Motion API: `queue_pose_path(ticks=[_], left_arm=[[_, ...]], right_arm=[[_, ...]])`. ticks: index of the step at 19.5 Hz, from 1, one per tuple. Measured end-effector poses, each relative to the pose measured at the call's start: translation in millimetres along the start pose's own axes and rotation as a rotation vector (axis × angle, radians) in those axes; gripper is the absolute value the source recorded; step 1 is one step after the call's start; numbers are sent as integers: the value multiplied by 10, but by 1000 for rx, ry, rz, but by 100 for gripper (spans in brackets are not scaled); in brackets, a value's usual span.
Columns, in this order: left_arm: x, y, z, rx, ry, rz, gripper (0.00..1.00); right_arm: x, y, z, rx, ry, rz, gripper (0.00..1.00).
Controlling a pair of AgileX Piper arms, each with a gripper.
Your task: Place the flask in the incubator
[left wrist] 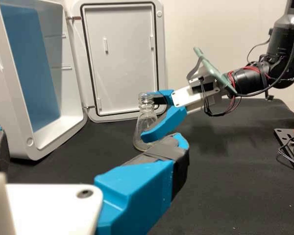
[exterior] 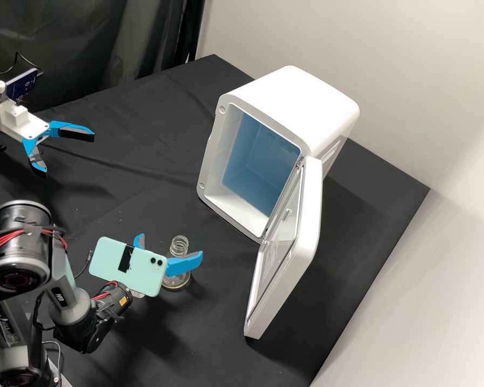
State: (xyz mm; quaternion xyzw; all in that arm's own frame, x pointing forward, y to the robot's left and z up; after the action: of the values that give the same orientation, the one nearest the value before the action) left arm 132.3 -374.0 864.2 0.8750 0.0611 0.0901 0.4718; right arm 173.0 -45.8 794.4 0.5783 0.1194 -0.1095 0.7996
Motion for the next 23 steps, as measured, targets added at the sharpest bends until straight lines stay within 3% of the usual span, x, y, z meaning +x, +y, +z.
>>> queue_pose_path(ticks=[6,14,16,17,20,23], left_arm=[[10,-3,26,1,-18,-2,100],[18,-3,47,1,-33,-1,100],[19,-3,50,1,-36,0,100],[20,-2,52,1,-36,0,100],[20,-2,52,1,-36,0,100],[20,-2,52,1,-36,0,100]], right_arm=[[91,-140,8,27,-6,-68,100],[247,-188,80,65,10,-66,100],[271,-172,119,124,25,-67,100],[275,-168,154,183,35,-78,100],[273,-169,283,346,8,-120,100],[276,-153,350,453,6,-136,100]])
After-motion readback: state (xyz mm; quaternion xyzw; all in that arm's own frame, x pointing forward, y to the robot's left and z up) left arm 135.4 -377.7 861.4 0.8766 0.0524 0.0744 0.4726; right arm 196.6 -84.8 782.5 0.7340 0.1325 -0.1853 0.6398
